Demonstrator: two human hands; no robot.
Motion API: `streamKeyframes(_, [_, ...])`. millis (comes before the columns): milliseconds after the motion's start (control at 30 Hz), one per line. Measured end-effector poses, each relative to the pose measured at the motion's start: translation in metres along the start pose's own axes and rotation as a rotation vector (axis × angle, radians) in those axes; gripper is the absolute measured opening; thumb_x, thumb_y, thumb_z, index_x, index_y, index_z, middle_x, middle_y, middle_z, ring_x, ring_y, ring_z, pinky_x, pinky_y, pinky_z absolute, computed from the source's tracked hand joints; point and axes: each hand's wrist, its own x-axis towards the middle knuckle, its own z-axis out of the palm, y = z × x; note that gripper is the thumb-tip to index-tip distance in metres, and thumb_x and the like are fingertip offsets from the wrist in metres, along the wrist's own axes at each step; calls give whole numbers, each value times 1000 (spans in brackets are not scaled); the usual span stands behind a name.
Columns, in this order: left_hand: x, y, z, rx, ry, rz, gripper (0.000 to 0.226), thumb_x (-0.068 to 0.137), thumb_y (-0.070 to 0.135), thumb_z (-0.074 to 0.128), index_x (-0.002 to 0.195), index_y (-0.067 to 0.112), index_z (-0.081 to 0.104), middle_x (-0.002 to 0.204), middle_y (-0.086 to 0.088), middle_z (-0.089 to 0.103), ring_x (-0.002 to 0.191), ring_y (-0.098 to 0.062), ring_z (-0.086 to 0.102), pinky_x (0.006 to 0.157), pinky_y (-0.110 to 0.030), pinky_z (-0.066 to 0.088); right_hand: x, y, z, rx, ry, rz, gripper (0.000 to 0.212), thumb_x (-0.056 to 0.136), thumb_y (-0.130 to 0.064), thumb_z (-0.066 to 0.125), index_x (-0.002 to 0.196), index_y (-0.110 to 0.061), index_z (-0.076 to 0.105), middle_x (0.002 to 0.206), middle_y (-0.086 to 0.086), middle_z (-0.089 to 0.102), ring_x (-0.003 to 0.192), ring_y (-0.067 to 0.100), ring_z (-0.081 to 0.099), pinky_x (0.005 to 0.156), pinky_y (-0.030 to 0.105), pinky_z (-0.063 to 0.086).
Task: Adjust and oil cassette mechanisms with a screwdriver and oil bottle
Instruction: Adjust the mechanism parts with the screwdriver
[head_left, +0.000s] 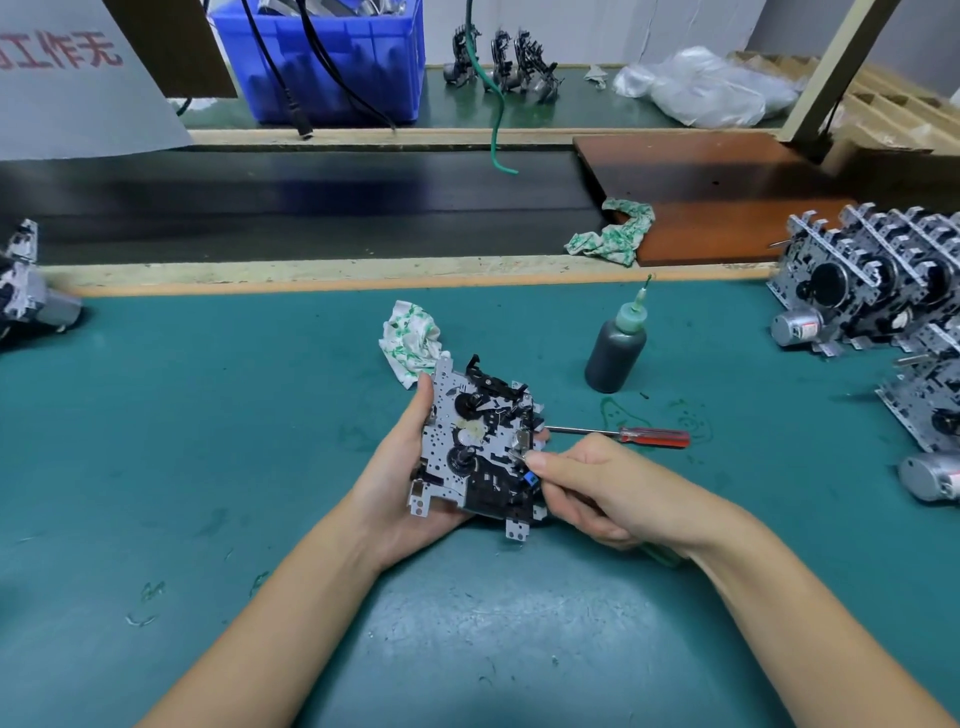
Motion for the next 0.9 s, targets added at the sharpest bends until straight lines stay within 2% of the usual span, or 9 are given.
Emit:
streamKeyframes(333, [0, 1, -1, 32, 7, -9, 71, 87, 66, 28, 108, 14, 73, 123, -15, 64, 113, -26, 62, 89, -35, 54, 1, -1, -1, -63, -34, 33, 57, 101, -35, 36, 47, -16, 29, 34, -5, 19, 30, 8, 14, 35, 17, 12])
streamKeyframes(500, [1, 1, -3, 49, 1, 3, 70, 86, 66, 30, 106, 15, 74, 121, -13, 65, 111, -25, 63, 85, -34, 56, 0, 0, 0, -109, -22, 21, 58, 101, -38, 35, 47, -16, 31, 33, -6, 22, 30, 8, 16, 34, 17, 15])
streamKeyframes(733, [1, 0, -4, 68, 9, -4, 71, 86, 67, 29, 111, 15, 71, 125, -14, 63, 116, -26, 60, 89, -35, 54, -1, 3, -1, -114, -16, -5, 58, 101, -39, 35, 47, -18, 30, 35, -5, 21, 31, 9, 16, 35, 16, 15])
streamKeyframes(900, [-1, 4, -6, 18, -3, -7, 78, 86, 70, 28, 119, 9, 66, 132, -17, 57, 121, -29, 56, 100, -41, 46, -3, 3, -7, 48, -17, -44, 58, 99, -41, 38, 45, -20, 38, 32, -4, 22, 30, 10, 15, 35, 14, 16])
